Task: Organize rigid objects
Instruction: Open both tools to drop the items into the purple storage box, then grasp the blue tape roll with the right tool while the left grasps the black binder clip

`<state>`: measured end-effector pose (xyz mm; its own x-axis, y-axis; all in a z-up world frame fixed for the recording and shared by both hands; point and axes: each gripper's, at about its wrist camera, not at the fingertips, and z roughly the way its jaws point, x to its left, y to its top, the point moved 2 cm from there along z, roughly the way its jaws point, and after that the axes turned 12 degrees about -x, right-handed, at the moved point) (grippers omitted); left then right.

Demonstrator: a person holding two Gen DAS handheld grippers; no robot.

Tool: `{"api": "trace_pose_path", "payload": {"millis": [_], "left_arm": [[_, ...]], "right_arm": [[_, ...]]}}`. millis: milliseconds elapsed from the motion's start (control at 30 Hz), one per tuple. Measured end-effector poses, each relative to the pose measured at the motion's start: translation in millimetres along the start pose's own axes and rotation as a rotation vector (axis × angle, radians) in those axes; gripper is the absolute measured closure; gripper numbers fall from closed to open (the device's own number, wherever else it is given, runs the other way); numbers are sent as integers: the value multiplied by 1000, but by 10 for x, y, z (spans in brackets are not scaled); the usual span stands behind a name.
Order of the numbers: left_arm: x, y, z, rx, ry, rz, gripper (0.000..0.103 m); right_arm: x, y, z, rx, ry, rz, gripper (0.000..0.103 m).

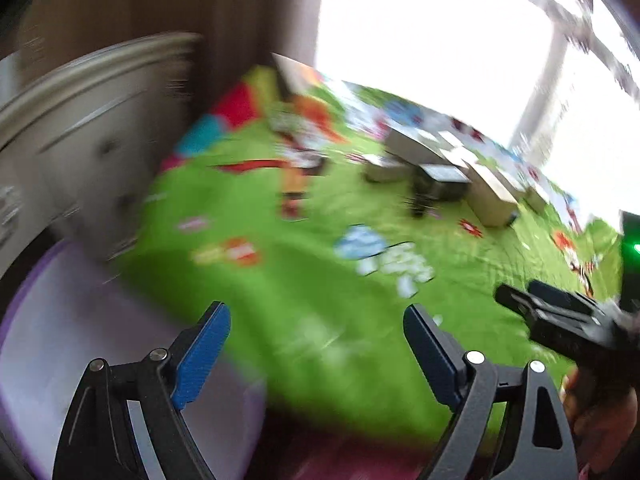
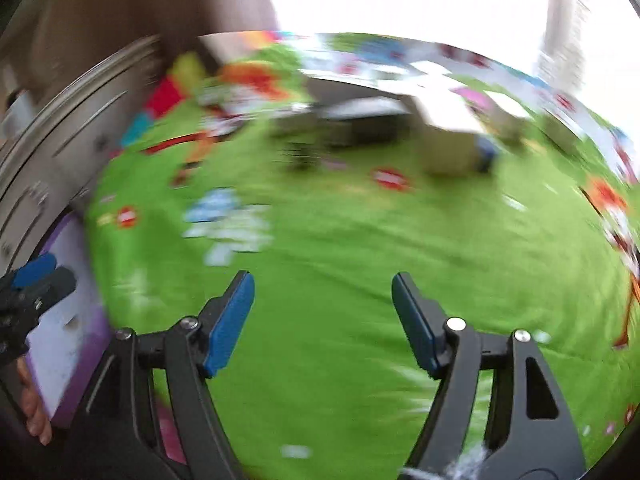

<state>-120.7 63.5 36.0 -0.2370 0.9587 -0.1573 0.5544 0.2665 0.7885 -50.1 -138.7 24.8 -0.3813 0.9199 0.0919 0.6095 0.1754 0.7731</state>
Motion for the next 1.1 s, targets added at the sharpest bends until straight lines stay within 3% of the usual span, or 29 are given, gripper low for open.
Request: {"api": "trace_pose_path", "payload": {"millis": [200, 300, 467, 600, 767, 933, 1033, 1100], "left_arm": [[-571, 176, 1087, 95, -55, -3, 14], [-737, 311, 1292, 47, -45, 8, 12], [-1055, 465, 1618, 77, -2, 98, 8], [-1129, 456, 1669, 91, 23, 139, 5], [-1104, 433, 1688, 95, 17, 134, 0], [-1106, 447, 1748, 99, 20, 133, 0], [-1104, 440, 1734, 98, 22, 131, 0], [-1101, 434, 1722, 98, 21, 130, 0]], "right_arm": [[-612, -89, 0, 17, -132, 24, 29], [-790, -123, 11, 31, -146, 38, 28], [-844, -110, 58, 14, -135, 24, 17], [-922, -11, 189, 15, -112, 27, 15], [-1223, 255, 582, 31, -161, -27, 15], [-1615, 493, 847, 43, -209, 69, 15], [-1665, 597, 961, 35, -216, 101, 15], [-1594, 677, 1047, 23, -176, 119, 15]]}}
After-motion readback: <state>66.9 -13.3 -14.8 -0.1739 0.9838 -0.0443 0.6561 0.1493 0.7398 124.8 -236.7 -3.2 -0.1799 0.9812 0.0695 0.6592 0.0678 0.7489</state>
